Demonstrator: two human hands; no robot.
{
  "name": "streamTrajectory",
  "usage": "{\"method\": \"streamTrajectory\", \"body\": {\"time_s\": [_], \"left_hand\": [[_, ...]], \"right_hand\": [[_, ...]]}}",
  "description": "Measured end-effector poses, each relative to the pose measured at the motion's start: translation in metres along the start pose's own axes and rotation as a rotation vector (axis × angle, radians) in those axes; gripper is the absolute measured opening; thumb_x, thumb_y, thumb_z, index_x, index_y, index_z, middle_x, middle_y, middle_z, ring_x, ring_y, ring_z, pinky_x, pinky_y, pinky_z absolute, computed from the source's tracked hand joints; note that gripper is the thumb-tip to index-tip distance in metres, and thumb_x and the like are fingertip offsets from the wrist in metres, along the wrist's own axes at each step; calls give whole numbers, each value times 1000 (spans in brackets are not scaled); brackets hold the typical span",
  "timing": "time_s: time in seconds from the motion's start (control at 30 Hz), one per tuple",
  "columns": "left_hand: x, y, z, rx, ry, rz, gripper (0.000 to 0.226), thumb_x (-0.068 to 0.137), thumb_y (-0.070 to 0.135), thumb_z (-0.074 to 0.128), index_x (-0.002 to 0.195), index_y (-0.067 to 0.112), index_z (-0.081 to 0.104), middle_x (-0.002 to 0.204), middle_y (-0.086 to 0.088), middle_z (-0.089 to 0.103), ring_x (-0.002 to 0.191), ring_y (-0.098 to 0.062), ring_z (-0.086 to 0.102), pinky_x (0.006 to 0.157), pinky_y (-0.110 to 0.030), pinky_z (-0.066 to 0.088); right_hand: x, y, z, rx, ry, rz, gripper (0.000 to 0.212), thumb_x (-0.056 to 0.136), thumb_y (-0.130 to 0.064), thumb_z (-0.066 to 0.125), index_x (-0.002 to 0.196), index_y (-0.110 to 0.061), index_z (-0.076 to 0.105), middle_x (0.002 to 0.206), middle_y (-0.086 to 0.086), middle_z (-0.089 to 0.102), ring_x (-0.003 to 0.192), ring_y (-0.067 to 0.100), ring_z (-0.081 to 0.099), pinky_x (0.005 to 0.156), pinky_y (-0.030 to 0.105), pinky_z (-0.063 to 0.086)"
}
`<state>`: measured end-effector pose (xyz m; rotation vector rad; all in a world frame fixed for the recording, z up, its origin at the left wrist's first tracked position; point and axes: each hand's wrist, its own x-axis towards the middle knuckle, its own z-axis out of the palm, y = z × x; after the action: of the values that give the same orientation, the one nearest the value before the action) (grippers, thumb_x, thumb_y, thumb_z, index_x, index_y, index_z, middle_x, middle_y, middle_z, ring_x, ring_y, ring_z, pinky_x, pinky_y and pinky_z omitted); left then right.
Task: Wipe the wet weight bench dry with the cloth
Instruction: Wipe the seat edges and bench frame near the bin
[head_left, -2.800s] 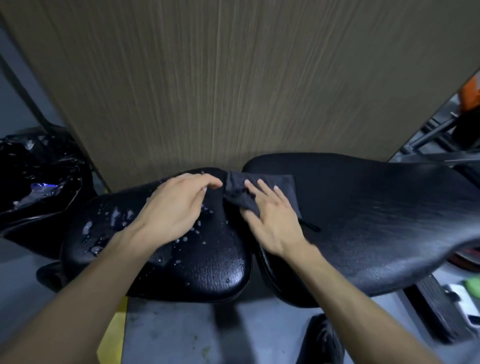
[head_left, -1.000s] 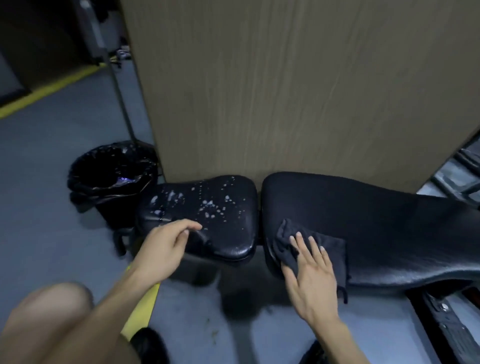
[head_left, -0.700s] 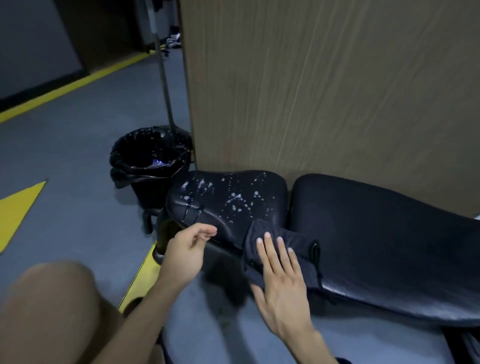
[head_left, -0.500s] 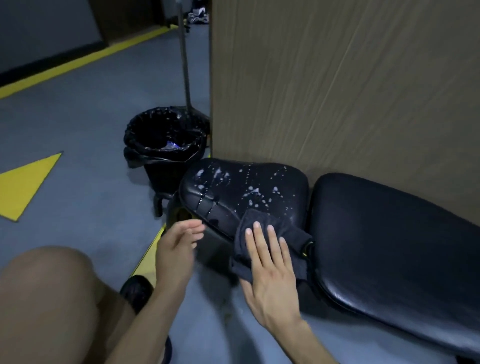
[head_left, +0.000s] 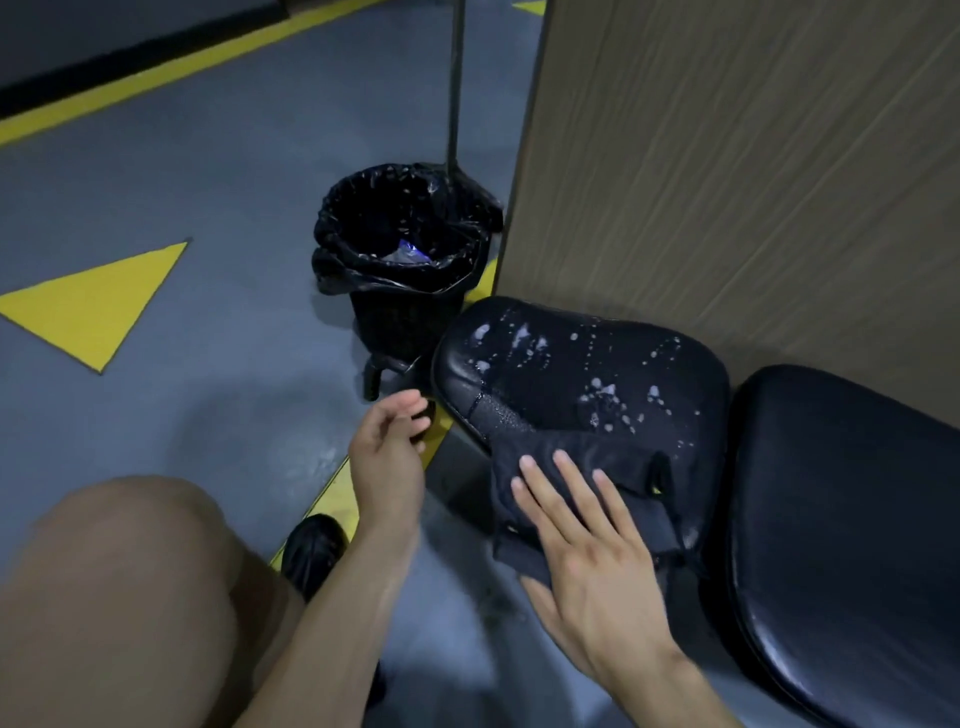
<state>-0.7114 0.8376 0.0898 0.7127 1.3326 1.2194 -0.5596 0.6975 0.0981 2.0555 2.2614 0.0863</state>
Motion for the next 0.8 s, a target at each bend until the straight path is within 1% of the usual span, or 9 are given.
{"method": "streamTrajectory", "body": {"time_s": [0.1,0.2,0.27,0.33,0.47,0.53,0.7,0.73,0.8], "left_hand": [[13,-1,-9,-29,41,27,29,100,4,46,97,19,71,99,4,74,90,-12,66,78,-28,47],[24,0,-16,-54,66,56,34,99,1,44,93,19,72,100,-1,75,94,-16,67,84,-32,50],[29,-1,-20,-53,57,67,36,98,0,43,92,20,73,101,-4,75,97,-20,68,84,-33,51],[33,-3,-24,-26,27,38,35,98,1,44,94,20,74,103,-3,76,99,-19,69,85,-33,52],[38,-8,-25,-50,-51,-105,24,101,9,51,101,19,72,104,0,78,100,-17,74,86,-30,51],[39,-9,-22,-78,-101,-142,21,102,12,50,105,17,71,106,-1,78,100,-17,74,87,-30,52],[43,-1,-17,-209,-45,-93,22,103,11,48,109,14,69,111,-2,77,106,-17,72,90,-29,52],[45,1,-15,-227,-34,-69,24,104,10,46,109,15,69,111,-1,76,107,-17,71,90,-29,51],[44,4,-12,-235,-40,-34,27,105,10,43,113,15,68,113,-1,76,108,-16,71,91,-28,51]], "right_hand": [[57,-20,1,-55,-21,-83,81,88,-53,50,156,-12,31,168,2,13,155,25,2,123,49,8],[125,-38,-8,-101,-37,-127,77,95,-54,42,158,-13,25,168,-1,5,155,23,-7,124,46,-2],[147,-42,-16,-83,-35,-92,73,95,-54,35,157,-15,30,168,-2,11,155,22,-2,124,46,0],[131,-39,-16,-33,-40,-79,74,93,-54,32,156,-15,33,167,-2,15,155,22,2,124,46,6],[52,-19,-11,-19,-72,-147,78,83,-53,45,152,-16,42,166,-4,21,155,19,9,122,43,14],[49,-12,-11,-19,-50,-156,76,80,-52,47,147,-16,50,164,-5,28,153,18,16,121,43,16],[127,-14,-16,27,-36,-271,71,87,-51,41,151,-21,43,165,-7,24,154,18,11,124,45,12],[149,-9,-19,64,-32,-254,69,87,-50,39,151,-22,44,164,-7,26,154,18,15,124,45,13],[195,6,-26,193,2,-92,65,91,-46,35,150,-22,45,162,-6,32,152,16,21,124,39,11]]}}
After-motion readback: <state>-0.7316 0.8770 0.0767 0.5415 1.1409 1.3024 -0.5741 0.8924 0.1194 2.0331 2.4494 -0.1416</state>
